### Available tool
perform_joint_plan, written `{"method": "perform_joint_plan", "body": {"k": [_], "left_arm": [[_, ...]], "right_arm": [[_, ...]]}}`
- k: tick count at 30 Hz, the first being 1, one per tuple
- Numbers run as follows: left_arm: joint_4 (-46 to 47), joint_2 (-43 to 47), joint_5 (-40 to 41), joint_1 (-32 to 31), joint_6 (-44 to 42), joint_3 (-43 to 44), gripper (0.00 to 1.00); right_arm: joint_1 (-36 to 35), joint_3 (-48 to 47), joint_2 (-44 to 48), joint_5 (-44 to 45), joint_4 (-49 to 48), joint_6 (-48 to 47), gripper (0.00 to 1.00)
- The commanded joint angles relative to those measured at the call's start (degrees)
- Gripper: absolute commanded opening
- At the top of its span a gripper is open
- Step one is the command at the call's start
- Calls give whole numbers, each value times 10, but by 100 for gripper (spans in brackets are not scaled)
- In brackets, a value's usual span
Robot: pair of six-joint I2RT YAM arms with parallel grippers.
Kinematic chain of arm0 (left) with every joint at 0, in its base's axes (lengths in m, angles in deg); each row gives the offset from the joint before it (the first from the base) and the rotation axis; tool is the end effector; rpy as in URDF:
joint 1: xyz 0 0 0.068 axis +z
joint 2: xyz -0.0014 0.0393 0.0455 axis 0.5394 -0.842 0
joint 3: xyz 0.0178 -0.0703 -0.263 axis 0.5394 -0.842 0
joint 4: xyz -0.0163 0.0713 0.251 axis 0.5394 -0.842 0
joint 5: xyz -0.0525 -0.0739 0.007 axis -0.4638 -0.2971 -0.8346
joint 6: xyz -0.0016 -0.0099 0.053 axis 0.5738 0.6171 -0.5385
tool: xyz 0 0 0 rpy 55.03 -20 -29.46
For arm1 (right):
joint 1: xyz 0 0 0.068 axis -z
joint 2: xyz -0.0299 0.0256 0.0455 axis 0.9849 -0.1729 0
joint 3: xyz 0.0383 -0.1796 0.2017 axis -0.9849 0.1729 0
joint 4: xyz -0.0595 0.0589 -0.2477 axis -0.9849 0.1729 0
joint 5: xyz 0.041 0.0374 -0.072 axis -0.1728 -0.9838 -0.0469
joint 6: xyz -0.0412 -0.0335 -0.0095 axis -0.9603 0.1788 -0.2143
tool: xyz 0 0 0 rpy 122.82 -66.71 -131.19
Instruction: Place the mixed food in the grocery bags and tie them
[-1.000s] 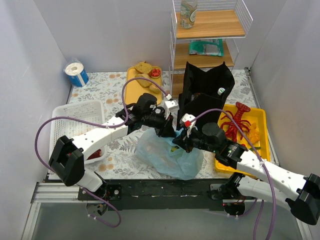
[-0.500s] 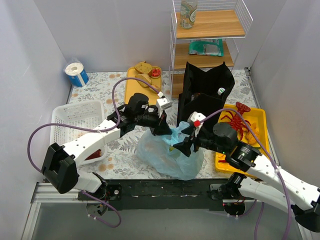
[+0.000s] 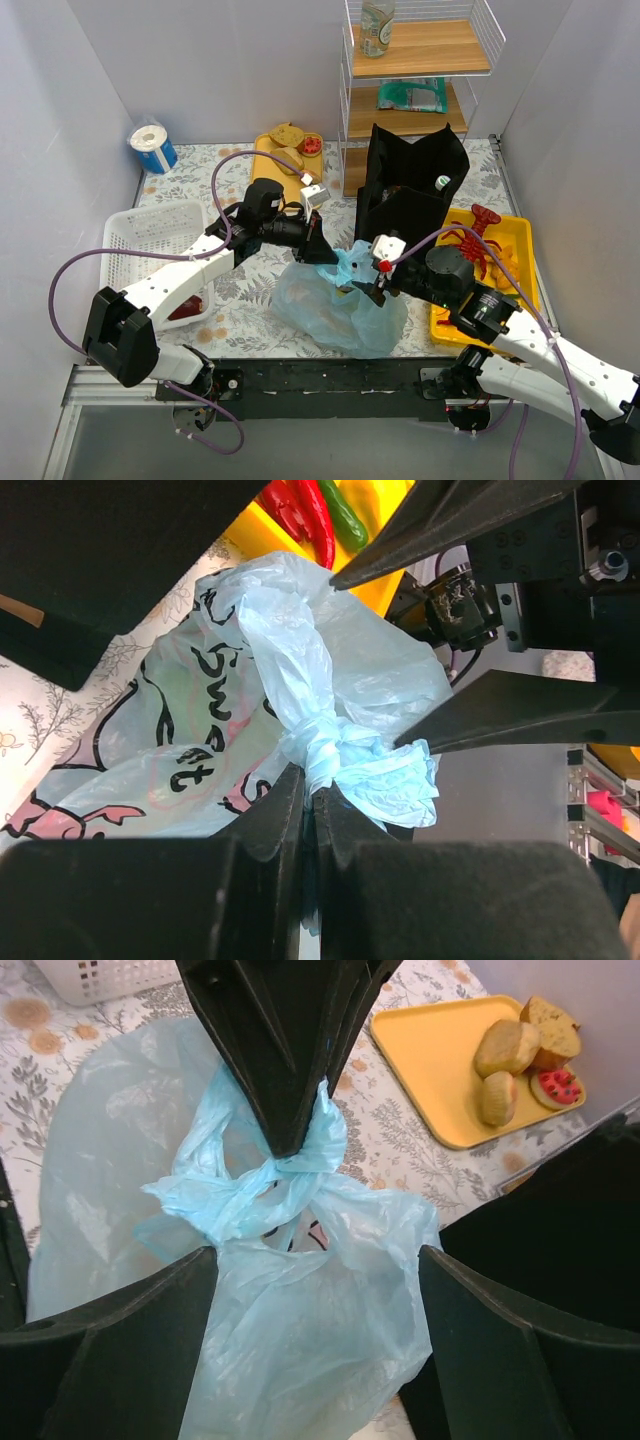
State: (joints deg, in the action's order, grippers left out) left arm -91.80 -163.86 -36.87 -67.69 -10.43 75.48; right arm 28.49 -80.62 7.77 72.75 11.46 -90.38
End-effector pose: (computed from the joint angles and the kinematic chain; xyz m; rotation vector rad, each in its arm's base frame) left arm 0.2315 -0.1952 0.3009 0.3175 2.4474 -1.6694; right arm 0.1100 0.1434 0.3113 -1.0596 1.4289 0.5059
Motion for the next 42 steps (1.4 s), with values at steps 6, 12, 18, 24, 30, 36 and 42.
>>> {"method": "perform_joint_plan", "body": {"k": [6, 12, 18, 24, 30, 36, 42], "left_arm": [[-4, 24, -17, 6, 12, 16, 0], [-10, 21, -9, 11, 15, 24, 0], [-10, 24, -34, 12, 15, 28, 0], [-26, 18, -65, 12, 4, 30, 0], [-46, 17, -80, 12, -15, 33, 0], [-73, 11, -86, 12, -44, 38, 0], [-89, 8, -113, 9, -63, 46, 0]], "right_arm": [[-8, -6, -27, -51, -40, -82, 89], [-10, 8, -10, -81, -46, -48, 89], [-10, 12, -17, -43, -25, -62, 89], [-9, -7, -45, -22, -28, -99, 90], [-10, -36, -74, 10, -2, -136, 91], [-9, -56, -62, 1, 1, -152, 91], [2, -70, -84, -33, 9, -169, 93]]}}
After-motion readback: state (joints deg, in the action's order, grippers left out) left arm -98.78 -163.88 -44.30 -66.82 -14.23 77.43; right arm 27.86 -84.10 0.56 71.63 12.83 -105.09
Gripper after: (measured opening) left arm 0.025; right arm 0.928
